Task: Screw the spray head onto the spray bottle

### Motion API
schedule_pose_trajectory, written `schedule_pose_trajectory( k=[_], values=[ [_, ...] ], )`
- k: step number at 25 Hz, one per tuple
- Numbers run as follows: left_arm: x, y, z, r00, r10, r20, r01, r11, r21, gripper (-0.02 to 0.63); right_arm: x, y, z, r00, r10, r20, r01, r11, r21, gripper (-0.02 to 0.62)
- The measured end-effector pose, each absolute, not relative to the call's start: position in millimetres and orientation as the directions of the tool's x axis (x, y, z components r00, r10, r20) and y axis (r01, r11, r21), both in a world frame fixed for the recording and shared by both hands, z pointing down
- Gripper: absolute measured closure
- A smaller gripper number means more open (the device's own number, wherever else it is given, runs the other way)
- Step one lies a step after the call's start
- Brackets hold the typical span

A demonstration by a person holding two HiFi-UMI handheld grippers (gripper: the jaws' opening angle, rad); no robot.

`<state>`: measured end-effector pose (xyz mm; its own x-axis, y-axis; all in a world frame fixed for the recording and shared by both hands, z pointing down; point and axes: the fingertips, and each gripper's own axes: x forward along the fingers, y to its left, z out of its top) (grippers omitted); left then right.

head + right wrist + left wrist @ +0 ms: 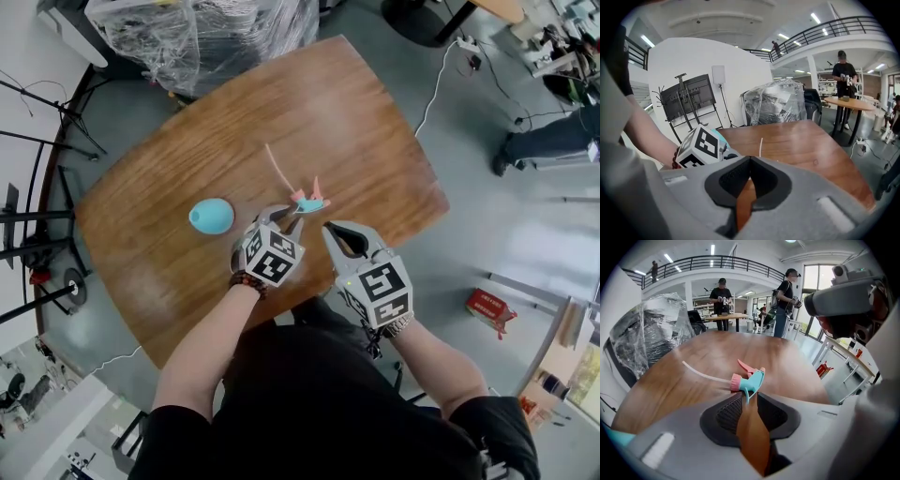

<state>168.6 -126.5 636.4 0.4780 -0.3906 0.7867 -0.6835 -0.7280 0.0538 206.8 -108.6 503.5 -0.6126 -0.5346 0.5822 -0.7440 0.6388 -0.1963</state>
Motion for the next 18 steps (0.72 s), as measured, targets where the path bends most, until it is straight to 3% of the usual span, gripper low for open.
schedule_pose_trajectory(
  k=[5,11,18],
  values=[
    [170,-127,648,0.451,-0.358,0.818,-0.664,-0.747,0.039,0.492,208,-116,503,-0.617,-0.535,0.577,-0.741,0.641,-0.198,0.603],
    [169,-128,654,0.440,-0.360,0.822,-0.663,-0.748,0.027,0.545,215,-117,505,-0.605,-0.543,0.582,-0.752,0.630,-0.194,0.603],
    [174,-127,636,0.495,-0.359,0.791,-0.649,-0.758,0.062,0.572,215,-115,502,-0.596,-0.551,0.584,-0.754,0.633,-0.174,0.603]
  ],
)
